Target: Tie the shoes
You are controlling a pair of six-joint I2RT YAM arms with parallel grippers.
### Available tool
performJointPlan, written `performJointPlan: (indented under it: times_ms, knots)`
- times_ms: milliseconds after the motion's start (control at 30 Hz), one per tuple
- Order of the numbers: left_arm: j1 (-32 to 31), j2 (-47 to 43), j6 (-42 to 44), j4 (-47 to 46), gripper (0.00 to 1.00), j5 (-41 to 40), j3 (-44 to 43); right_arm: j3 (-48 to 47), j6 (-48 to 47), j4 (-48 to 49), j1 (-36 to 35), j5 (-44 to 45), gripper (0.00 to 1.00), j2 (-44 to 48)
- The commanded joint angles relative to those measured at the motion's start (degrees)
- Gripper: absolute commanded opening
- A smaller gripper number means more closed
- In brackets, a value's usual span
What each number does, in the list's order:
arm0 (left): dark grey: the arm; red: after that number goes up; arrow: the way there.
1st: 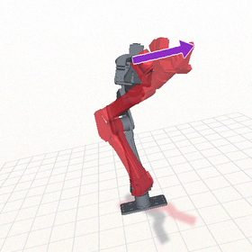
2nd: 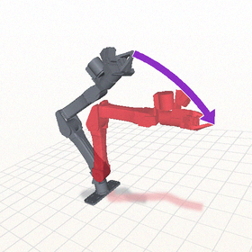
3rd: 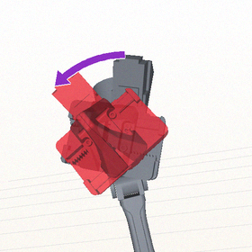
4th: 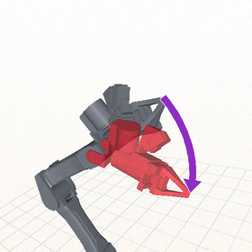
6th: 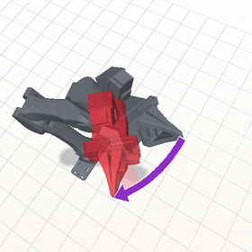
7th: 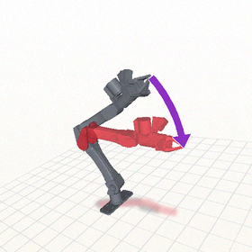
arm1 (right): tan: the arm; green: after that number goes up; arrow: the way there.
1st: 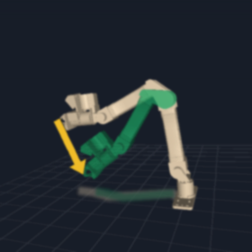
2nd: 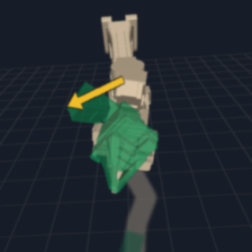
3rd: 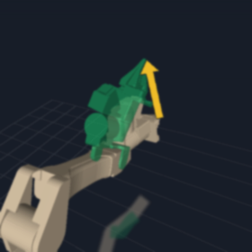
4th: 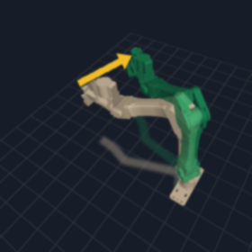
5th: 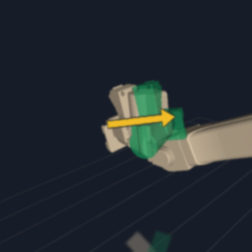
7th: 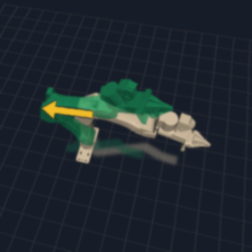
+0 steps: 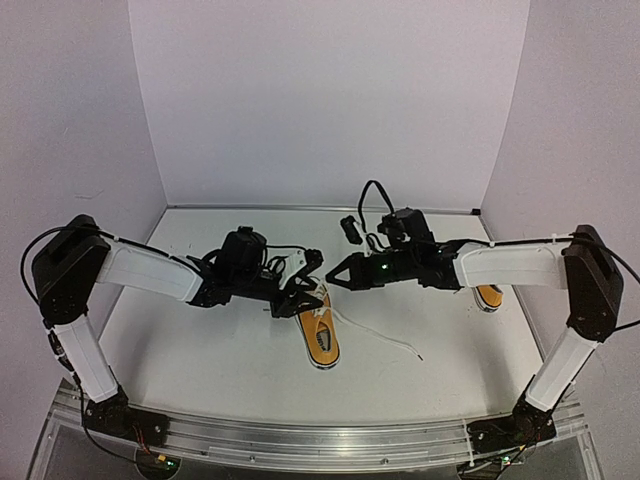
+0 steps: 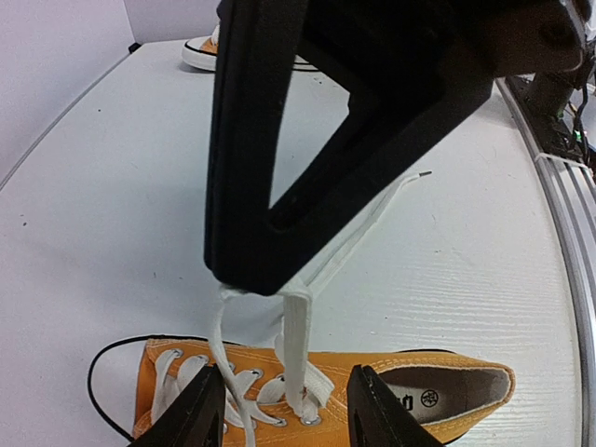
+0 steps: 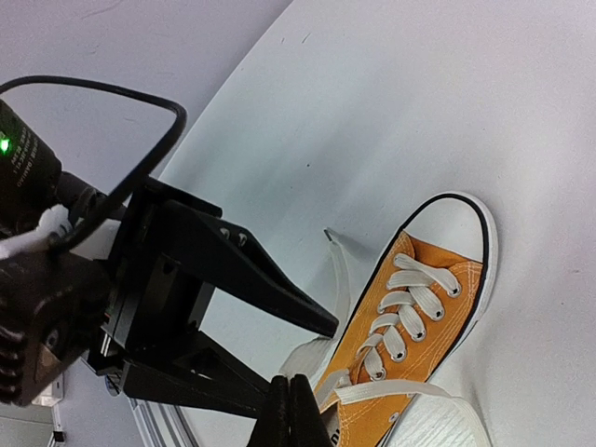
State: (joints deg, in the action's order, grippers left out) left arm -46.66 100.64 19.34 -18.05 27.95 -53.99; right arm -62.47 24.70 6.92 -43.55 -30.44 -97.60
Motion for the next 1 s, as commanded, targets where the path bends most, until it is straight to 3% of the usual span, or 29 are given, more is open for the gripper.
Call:
performJointPlan:
  times_ms: [0, 233, 467, 600, 633, 733, 800, 967]
  knots:
    - [-1.02, 2.16, -0.61, -2.77, 0.43, 0.33, -2.58, 1.07, 1.04, 1.87, -0.09, 2.31, 0.0, 2.1]
    - [-1.74, 3.77, -0.11, -2.47, 0.26, 0.28, -3.52, 1.18, 1.4, 1.87, 0.04, 2.69, 0.0, 2.33]
    - [-2.01, 4.92, -0.14, -2.77, 0.19, -1.22, -3.98, 1.06, 1.75, 1.87, 0.11, 2.38, 0.0, 2.7]
    - [-2.03, 4.93, -0.37, -3.63, 0.08, -2.45, -3.69, 1.52, 2.46, 1.79, 0.31, 2.23, 0.0, 3.5]
    - [-2.03, 4.84, -0.57, -3.95, 0.04, -2.87, -3.5, 1.81, 2.76, 1.63, 0.5, 2.28, 0.02, 3.8]
    - [-2.03, 4.45, -0.94, -4.97, 0.0, -3.05, -2.84, 3.5, 3.54, 0.22, 1.19, 3.66, 0.35, 5.72]
    - [-2.03, 4.17, -0.97, -5.29, 0.0, -2.93, -2.53, 5.43, 3.51, -2.52, 1.54, 7.3, 0.5, 8.08]
    - [-2.03, 3.95, -0.75, -5.5, 0.0, -2.29, -2.27, 8.11, 1.71, -15.29, 1.6, 18.62, 0.54, 11.45]
